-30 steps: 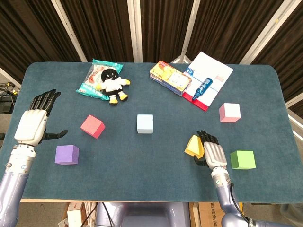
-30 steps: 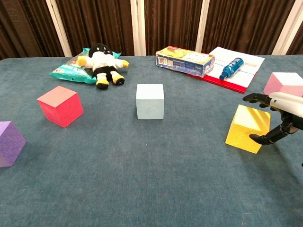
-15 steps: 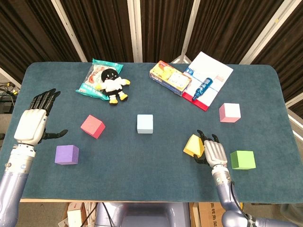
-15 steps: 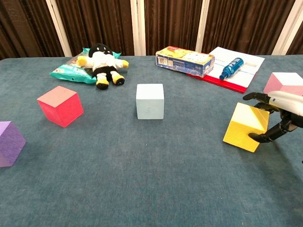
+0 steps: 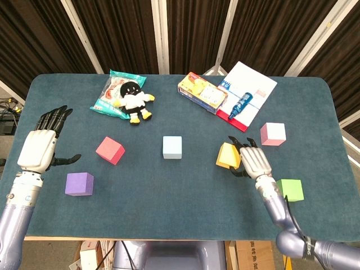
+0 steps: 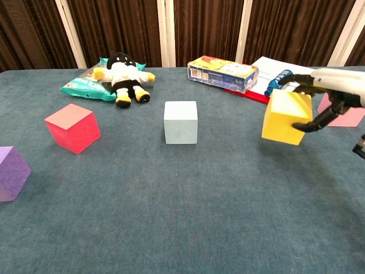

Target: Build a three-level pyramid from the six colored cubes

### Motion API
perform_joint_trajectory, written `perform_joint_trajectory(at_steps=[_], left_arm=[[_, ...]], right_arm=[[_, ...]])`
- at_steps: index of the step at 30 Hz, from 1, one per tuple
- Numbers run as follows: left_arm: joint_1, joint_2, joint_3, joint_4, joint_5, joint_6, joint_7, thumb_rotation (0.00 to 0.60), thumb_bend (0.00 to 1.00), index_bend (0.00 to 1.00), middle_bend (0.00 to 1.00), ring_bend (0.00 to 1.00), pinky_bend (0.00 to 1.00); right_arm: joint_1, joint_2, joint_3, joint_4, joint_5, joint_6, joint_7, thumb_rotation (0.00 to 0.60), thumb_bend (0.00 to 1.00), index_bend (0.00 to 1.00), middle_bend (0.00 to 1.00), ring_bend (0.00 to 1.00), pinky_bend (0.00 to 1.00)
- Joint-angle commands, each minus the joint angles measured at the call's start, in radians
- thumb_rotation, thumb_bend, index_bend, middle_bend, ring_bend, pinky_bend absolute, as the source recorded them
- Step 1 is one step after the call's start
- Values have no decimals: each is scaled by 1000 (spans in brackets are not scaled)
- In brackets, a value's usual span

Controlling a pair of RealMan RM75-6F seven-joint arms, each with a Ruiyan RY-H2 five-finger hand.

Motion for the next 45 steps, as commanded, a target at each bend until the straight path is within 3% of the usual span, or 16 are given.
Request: perform_joint_trajectory(at_steps=[1,9,18,32,45], left_arm=[[0,-3,-1,2,-1,0,4,600,78,0,12,0,0],[-2,-12,-10,10,-15,-3,14,600,78,0,13,0,0],[-2,-14,-18,27,-35,-13,14,600,78,0,14,0,0],[-3,-17,-32,52,-68,-24,9,600,78,0,14,0,0],[-4,-22,-37,65,-84,-29,15,600,78,0,14,0,0]], right_arm=[[60,24,19,94,-73,-108,74,600,379,0,397,302,0],[174,7,14,227,-165,-292,188,600,378,0,397,301,0],[259,-44,-8,340,-232,-407,292,600,379,0,397,301,0],[341,-115,5,437,-264,-437,401,600,379,0,397,301,0],[394,-155,-17,506,-290,-451,438,600,379,0,397,301,0]])
